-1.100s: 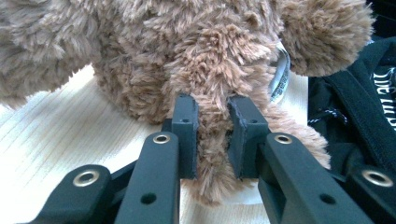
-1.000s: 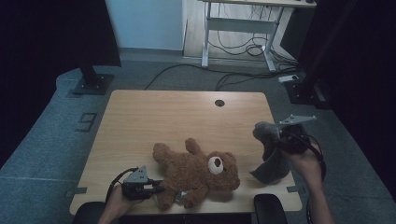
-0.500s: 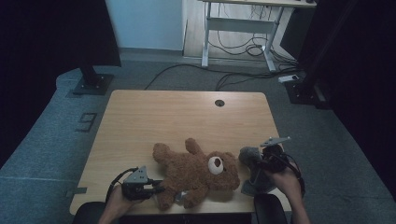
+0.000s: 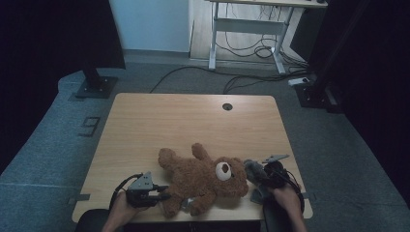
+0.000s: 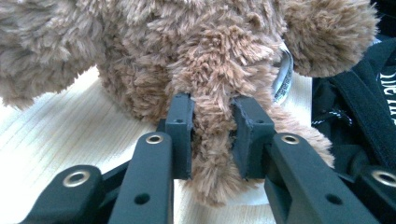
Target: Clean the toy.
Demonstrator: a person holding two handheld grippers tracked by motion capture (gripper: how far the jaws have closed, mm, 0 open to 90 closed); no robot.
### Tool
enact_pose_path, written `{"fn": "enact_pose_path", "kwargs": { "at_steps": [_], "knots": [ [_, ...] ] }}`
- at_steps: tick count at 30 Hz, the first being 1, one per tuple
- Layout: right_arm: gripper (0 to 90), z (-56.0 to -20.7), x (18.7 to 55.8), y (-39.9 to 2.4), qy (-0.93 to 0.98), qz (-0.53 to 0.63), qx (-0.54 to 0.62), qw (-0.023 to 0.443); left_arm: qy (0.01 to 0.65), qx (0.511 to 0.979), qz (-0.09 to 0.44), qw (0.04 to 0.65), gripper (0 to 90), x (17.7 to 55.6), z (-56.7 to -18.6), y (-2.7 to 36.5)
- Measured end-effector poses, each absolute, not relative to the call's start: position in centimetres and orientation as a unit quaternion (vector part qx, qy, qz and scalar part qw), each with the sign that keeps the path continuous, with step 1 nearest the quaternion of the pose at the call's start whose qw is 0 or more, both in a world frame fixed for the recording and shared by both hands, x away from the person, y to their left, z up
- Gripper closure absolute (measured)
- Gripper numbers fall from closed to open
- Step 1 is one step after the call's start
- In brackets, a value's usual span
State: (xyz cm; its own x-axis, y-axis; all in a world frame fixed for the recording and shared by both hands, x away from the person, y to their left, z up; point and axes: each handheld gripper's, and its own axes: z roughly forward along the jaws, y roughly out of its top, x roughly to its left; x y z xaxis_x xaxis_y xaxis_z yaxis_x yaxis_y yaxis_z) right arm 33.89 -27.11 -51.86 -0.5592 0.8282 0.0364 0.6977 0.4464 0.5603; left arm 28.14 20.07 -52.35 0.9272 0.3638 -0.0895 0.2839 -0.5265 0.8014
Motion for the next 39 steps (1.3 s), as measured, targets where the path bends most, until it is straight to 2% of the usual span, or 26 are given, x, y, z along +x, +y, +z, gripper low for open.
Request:
{"fn": "enact_pose_path", "kwargs": {
  "at_steps": [2,5,11,17,23,30,33,36,39],
  "knots": [
    [62.9,-51.4,33.8,-27.2,0.842,0.266,0.452,0.129,0.187,0.869,0.043,0.456,67.0,28.1,-52.2,20.1],
    [50.2,-49.9,33.4,-27.3,0.832,0.281,0.455,0.146,0.189,0.862,0.050,0.468,58.5,28.0,-51.7,20.2],
    [37.5,-47.5,32.0,-26.9,0.835,0.314,0.424,0.156,0.195,0.847,0.065,0.490,45.1,27.5,-49.9,20.9],
    [31.4,-46.6,30.0,-25.9,0.841,0.340,0.390,0.157,0.217,0.830,0.060,0.510,33.4,25.8,-49.1,22.2],
    [30.0,-46.5,28.4,-24.6,0.847,0.371,0.357,0.131,0.227,0.843,0.063,0.483,25.1,24.2,-50.0,22.0],
    [31.6,-48.4,27.5,-23.3,0.865,0.360,0.333,0.104,0.226,0.862,0.058,0.450,24.0,24.0,-51.7,20.8],
    [34.9,-49.4,27.6,-22.8,0.871,0.354,0.326,0.095,0.221,0.868,0.056,0.442,27.6,24.1,-52.0,20.5],
    [42.0,-49.8,27.6,-22.4,0.870,0.359,0.322,0.101,0.217,0.875,0.060,0.429,34.2,24.3,-52.1,20.1],
    [49.6,-49.7,27.6,-22.3,0.871,0.354,0.324,0.106,0.215,0.877,0.056,0.425,45.0,24.5,-52.1,20.0]
  ]
}}
